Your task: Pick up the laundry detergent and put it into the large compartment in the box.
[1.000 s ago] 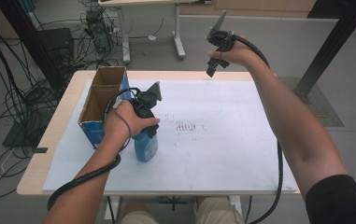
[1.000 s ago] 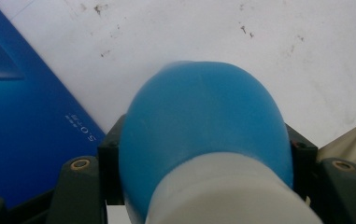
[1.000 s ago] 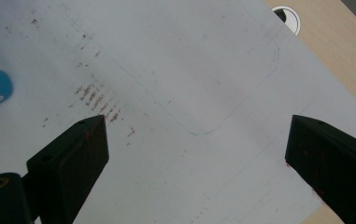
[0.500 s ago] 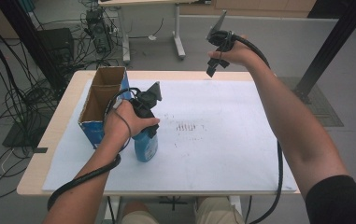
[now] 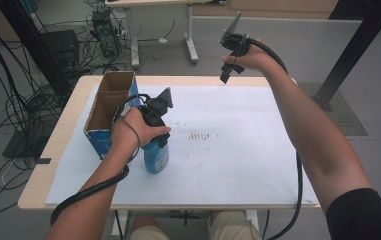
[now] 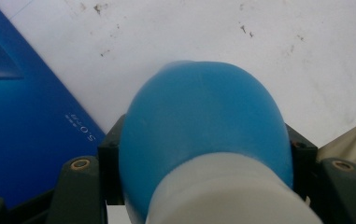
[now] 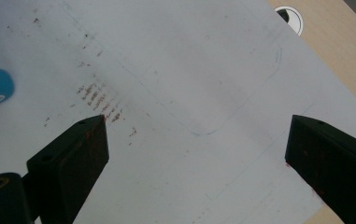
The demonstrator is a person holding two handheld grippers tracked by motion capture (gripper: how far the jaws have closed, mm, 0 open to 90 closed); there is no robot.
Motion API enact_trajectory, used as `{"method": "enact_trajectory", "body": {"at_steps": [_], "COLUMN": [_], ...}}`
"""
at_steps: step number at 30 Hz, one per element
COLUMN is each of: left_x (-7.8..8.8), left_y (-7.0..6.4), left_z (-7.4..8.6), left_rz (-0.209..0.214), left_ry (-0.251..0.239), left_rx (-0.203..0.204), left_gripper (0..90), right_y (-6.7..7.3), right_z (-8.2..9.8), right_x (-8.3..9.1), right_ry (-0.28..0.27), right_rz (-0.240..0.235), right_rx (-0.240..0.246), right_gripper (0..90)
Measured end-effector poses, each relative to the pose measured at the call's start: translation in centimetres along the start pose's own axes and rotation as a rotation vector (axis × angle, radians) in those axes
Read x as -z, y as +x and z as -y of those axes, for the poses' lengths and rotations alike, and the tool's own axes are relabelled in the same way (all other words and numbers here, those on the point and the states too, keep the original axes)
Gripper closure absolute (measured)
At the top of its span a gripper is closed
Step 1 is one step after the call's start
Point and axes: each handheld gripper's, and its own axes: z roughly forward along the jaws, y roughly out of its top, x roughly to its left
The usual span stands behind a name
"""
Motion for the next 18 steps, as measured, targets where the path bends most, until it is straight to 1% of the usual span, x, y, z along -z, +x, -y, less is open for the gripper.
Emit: {"method": "enact_trajectory", "body": {"at_steps": [12,18], "left_x": [0.01,0.02], "left_y": [0.01,0.04], "left_z": [-0.1,-0.18], "left_rz": [0.001,0.001], "left_ry": [0.004,0.008], "left_rx": [0.001,0.001], "left_gripper": [37.6,37.6], "right_y": [-0.11,-0.02], "right_z": [0.12,0.06], "right_x": [0.1,0.07], "right_ry": [0.001,0.003], "right_rz": [0.0,0.0], "right_rx": [-0.002,0.004], "right_gripper": [6.2,6.2]}}
